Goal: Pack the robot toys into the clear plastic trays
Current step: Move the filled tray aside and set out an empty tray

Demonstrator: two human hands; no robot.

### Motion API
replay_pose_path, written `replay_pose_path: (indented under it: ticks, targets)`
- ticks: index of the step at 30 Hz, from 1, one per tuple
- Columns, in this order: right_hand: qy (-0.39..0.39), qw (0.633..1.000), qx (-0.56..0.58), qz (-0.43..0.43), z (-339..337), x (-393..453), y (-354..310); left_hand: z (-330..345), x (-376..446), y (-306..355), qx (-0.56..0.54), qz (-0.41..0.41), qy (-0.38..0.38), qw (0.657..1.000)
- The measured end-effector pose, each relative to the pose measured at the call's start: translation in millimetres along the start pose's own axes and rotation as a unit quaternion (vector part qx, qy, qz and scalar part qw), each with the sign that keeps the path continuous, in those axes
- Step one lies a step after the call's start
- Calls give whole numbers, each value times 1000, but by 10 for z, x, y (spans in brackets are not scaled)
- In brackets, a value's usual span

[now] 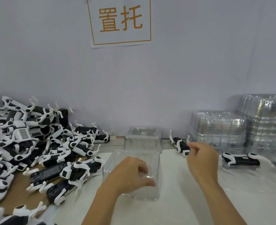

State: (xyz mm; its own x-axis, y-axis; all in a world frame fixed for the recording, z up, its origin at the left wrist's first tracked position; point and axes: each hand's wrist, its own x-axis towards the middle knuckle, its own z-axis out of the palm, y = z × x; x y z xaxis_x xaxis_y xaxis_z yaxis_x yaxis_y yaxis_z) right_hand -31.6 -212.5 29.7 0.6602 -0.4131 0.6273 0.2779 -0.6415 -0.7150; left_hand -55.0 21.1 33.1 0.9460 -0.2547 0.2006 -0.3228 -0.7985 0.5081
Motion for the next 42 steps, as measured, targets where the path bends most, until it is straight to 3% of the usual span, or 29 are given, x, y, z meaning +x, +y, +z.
replay_pose_path:
  ticks: [3,7,11,13,16,22,25,29,33,38,42]
  targets:
    - [-135,987,76,41,74,-113,-65,47,28,25,-15,7,40,999]
    - [-252,955,110,111,140,-227,-201,-2,69,93,-90,37,202,975]
    - [-316,922,188,123,164,-325,-457,-163,45,133,-237,34,389,890]
    - [-352,901,238,91,178,-398,-590,-195,44,134,-344,4,408,846]
    - [-326,896,296,67,218,-487,-733,-198,42,104,-438,-45,392,807]
    - [-307,864,386,103,187,-495,-807,-133,61,229,-429,-34,371,823]
    - [-297,870,375,117,221,-507,-809,-106,55,236,-450,-37,339,825]
    - [-290,859,392,156,202,-487,-783,-89,13,200,-421,-17,244,873]
    - [-292,843,410,191,187,-443,-746,-64,14,227,-415,-3,247,876]
    - [-286,860,385,175,167,-407,-729,-67,21,230,-385,16,263,885]
    - [-232,894,350,153,161,-410,-726,-72,45,201,-367,5,296,882]
